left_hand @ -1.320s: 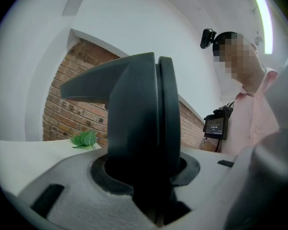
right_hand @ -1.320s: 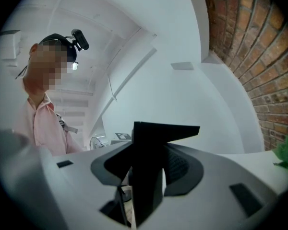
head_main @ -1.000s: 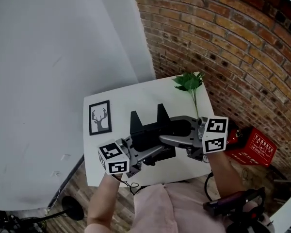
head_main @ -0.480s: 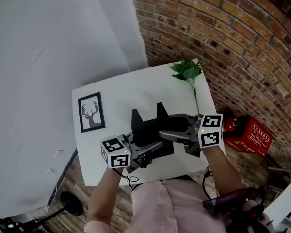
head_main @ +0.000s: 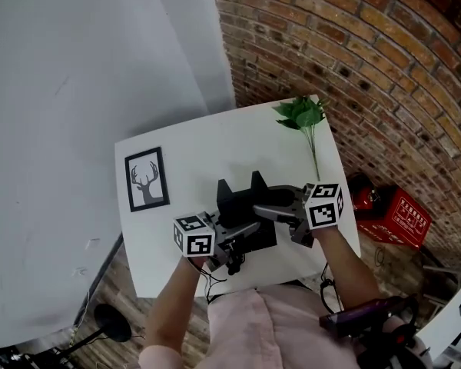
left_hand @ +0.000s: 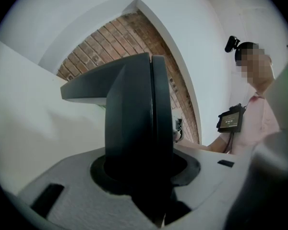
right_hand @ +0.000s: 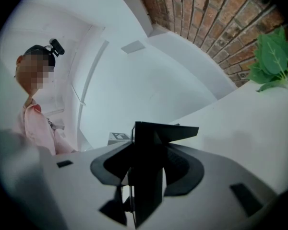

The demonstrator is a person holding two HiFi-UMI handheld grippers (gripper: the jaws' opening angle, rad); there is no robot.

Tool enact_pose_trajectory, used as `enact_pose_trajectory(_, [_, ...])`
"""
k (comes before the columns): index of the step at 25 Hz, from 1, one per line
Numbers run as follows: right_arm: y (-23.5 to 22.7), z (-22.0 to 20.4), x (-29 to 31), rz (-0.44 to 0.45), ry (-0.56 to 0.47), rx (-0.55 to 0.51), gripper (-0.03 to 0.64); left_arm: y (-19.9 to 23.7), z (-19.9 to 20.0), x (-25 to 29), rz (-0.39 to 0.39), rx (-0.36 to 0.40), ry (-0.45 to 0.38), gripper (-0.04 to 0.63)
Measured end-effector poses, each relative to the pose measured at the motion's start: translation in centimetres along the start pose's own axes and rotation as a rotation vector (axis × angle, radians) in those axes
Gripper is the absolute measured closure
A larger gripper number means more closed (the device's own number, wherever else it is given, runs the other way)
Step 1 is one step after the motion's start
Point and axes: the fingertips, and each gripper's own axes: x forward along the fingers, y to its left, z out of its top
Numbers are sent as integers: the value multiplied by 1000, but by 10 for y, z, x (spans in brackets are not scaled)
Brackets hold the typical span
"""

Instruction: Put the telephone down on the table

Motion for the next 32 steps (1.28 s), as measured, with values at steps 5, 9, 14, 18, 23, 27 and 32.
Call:
enact_pose_trajectory(5, [-12,-12,4,-17,11,38,426,11,-11,1,-9,-47,2,425])
enact_pose_trajectory(9, [-21,-21,6,-28,14,71,425,19,-20,1,-8,-78,11,423])
enact_pose_trajectory(14, [-32,-32,11,-39,24,105,423,29,-29,0,-5,-117,11,423])
enact_pose_trajectory(18, [-38,-37,13,-39,25,126,423,35,-33,0,-1,-146,13,423])
enact_pose_trajectory(23, [-49,-43,15,-41,27,165,421,44,-39,2,17,-188,36,423])
enact_pose_trajectory(27, [-56,-47,14,-40,31,189,420,49,-43,4,25,-216,49,423])
enact_pose_trajectory(32, [-64,-53,12,-33,26,230,419,53,-48,8,37,-257,73,423])
